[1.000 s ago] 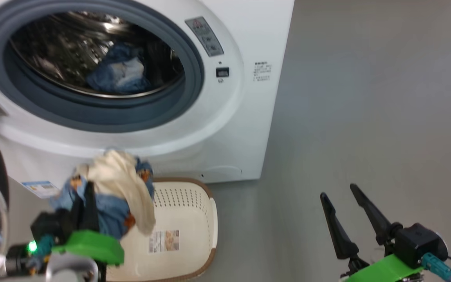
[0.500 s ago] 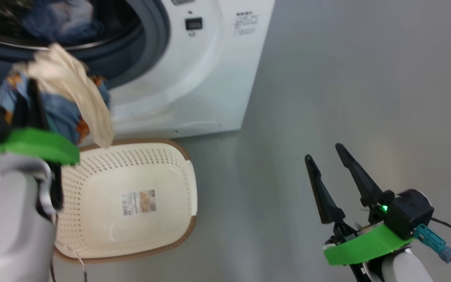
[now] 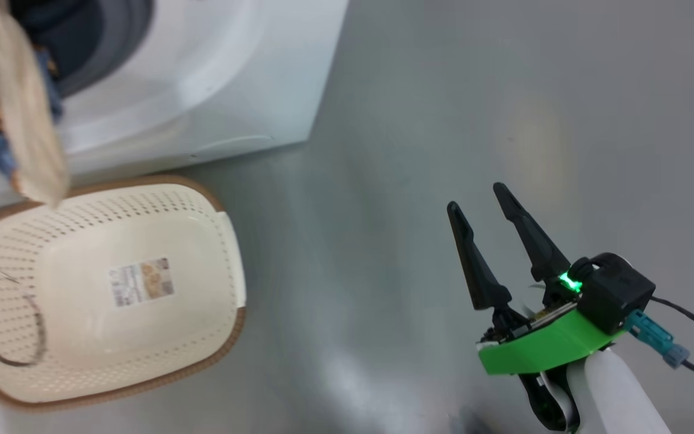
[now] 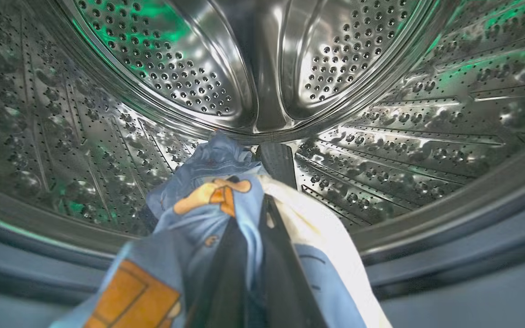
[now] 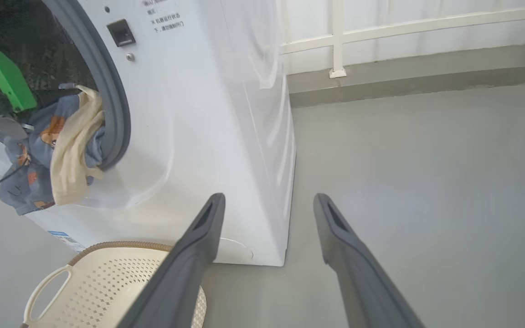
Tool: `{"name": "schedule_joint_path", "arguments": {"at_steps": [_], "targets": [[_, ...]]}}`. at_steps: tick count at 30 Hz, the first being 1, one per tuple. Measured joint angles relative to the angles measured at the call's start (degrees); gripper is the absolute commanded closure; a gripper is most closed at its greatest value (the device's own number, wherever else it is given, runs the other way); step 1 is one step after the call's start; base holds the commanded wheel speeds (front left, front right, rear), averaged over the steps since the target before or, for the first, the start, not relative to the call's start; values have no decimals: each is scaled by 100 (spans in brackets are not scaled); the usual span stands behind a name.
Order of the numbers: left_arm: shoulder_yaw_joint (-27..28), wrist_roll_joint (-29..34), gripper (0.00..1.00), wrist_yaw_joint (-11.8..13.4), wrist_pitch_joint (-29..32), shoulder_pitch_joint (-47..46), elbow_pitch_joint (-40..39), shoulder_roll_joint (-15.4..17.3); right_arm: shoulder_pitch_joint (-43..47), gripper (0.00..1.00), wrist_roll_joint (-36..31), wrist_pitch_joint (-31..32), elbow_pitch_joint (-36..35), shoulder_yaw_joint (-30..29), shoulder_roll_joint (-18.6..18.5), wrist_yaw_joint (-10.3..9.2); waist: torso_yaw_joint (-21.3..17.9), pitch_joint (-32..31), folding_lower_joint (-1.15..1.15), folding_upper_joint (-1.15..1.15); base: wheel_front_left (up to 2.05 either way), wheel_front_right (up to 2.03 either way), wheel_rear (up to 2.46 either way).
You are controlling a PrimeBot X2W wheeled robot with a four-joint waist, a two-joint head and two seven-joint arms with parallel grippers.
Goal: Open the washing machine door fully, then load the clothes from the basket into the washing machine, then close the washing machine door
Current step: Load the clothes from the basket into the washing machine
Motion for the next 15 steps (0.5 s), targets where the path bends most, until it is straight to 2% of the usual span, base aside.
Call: {"name": "schedule_joint_path", "arguments": {"at_steps": [7, 12, 15], "targets": [[13, -14, 100, -47, 759, -970, 98, 523, -243, 0, 282, -7, 9, 55, 1, 0, -331, 432, 0, 0, 0, 0, 0], [73, 151, 100, 8, 676, -1440, 66, 834, -308, 0, 349, -7, -31, 98, 2, 0, -546, 678, 0, 0, 0, 0, 0], [80, 261, 100, 74, 389, -1705, 32, 918, -309, 0, 378, -8, -40, 112, 4, 0, -639, 804, 0, 0, 0, 0, 0]]}}
